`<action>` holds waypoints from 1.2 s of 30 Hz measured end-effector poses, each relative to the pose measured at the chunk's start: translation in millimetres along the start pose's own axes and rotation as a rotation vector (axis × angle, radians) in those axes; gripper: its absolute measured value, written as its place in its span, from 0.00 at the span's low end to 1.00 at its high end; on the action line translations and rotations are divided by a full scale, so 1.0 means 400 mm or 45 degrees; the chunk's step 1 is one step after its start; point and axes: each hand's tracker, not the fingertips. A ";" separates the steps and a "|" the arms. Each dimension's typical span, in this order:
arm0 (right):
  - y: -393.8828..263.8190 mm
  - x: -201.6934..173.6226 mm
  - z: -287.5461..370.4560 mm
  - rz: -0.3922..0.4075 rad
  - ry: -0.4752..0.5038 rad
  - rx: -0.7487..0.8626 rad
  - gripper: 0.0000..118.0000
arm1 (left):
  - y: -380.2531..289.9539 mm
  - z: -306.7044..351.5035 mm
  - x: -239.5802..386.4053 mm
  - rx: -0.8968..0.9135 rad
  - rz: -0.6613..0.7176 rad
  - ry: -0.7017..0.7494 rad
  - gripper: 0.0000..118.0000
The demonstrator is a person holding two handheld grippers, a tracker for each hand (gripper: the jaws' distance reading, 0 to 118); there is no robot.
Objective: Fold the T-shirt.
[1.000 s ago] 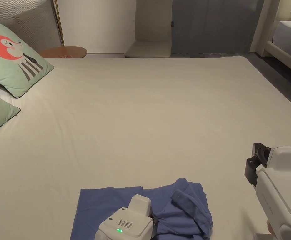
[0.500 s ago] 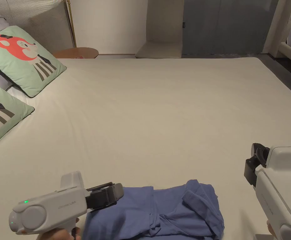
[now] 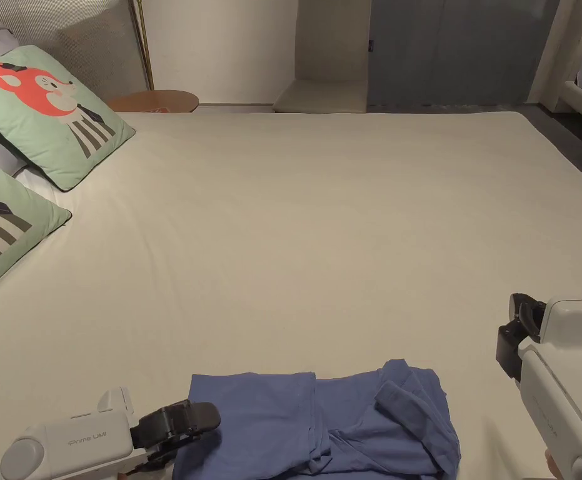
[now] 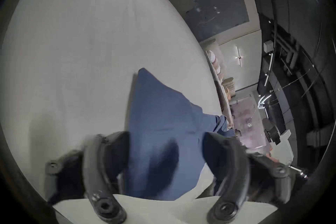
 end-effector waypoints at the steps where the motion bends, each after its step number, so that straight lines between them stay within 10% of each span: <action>1: 0.000 -0.001 0.001 0.003 -0.002 0.000 0.01 | -0.008 -0.002 0.022 0.001 -0.014 0.014 0.57; 10: 0.006 -0.006 0.004 0.002 -0.002 -0.011 0.01 | 0.022 -0.021 -0.019 -0.002 -0.092 0.059 0.10; 27: 0.023 -0.019 0.009 -0.019 0.046 0.024 0.01 | 0.075 0.223 0.092 0.175 -0.435 0.502 0.07; 36: 0.010 -0.012 0.010 -0.038 0.064 0.018 0.01 | 0.026 0.050 0.386 0.029 -0.727 0.590 0.07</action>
